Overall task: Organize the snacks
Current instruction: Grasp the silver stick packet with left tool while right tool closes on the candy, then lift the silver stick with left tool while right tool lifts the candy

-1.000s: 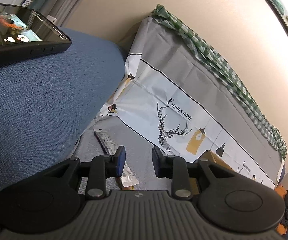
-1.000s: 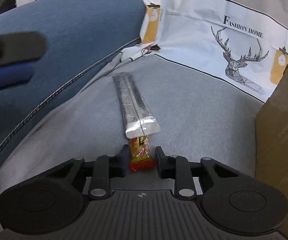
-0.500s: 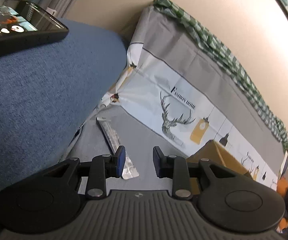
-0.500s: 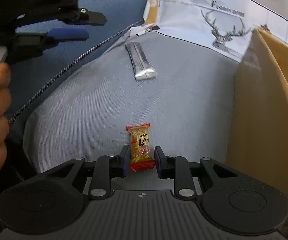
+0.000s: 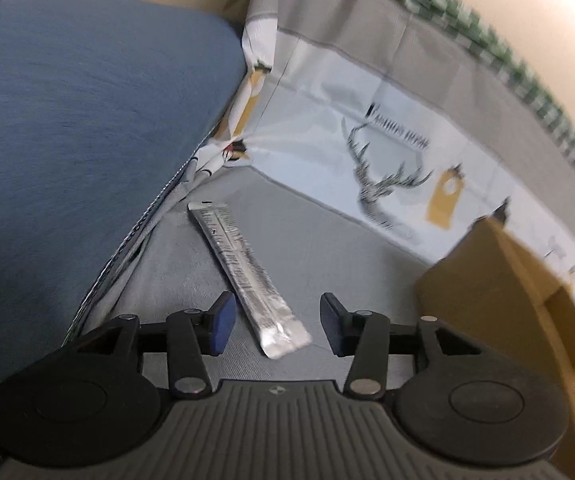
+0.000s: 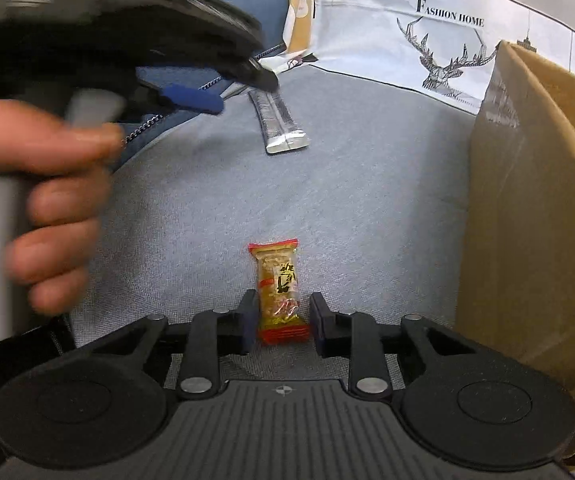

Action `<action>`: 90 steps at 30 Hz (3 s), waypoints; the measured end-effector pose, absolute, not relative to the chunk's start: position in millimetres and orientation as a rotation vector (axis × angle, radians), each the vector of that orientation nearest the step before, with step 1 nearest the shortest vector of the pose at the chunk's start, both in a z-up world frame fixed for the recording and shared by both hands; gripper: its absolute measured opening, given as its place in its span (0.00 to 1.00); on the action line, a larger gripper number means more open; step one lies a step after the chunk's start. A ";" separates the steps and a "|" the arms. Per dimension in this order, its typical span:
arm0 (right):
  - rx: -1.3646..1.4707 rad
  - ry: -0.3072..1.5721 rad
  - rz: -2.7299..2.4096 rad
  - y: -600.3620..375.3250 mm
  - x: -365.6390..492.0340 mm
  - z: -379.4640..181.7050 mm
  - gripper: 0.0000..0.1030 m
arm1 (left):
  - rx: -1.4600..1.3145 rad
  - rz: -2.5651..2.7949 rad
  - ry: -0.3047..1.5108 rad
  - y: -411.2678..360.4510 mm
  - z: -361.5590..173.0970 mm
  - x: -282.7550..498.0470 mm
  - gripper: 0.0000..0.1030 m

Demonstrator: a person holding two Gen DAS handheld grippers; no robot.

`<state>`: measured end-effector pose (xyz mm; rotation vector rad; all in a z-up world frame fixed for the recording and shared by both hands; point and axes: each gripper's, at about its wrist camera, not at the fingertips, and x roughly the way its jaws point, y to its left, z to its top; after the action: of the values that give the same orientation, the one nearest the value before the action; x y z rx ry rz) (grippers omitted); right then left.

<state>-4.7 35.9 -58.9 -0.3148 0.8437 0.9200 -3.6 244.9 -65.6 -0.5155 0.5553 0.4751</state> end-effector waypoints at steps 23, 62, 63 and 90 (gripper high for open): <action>-0.269 0.846 0.881 30.9 -10.3 -57.8 0.27 | -0.332 0.501 0.844 239.6 -62.6 7.0 0.24; -0.301 0.864 0.934 24.1 -20.4 -61.3 0.28 | -0.354 0.371 1.001 215.0 -77.2 -23.0 0.46; -0.311 0.855 0.934 24.3 -21.2 -61.5 0.28 | -0.343 0.373 1.003 213.4 -77.5 -22.1 0.45; -0.309 0.860 0.920 15.3 -17.4 -60.1 0.28 | -0.330 0.340 1.000 208.1 -76.4 -22.2 0.29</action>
<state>-17.4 15.3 -60.1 -0.3093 0.8599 0.9195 -22.2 208.1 -76.4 -0.3303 1.0003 0.3398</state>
